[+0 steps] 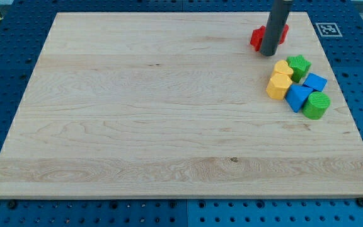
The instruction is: Separate the red blocks
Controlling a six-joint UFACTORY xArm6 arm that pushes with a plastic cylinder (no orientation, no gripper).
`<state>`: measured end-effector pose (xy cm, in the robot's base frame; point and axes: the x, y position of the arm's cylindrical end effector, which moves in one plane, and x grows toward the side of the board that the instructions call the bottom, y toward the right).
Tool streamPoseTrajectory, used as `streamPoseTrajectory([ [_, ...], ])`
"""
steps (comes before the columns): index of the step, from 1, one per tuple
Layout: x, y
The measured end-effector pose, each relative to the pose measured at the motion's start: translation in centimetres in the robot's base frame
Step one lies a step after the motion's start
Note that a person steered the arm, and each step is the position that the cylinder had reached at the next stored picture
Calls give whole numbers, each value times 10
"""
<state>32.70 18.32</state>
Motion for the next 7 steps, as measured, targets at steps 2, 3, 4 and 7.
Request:
streamPoseTrajectory([
  [2, -10, 34],
  [3, -33, 33],
  [4, -40, 33],
  [7, -45, 24],
])
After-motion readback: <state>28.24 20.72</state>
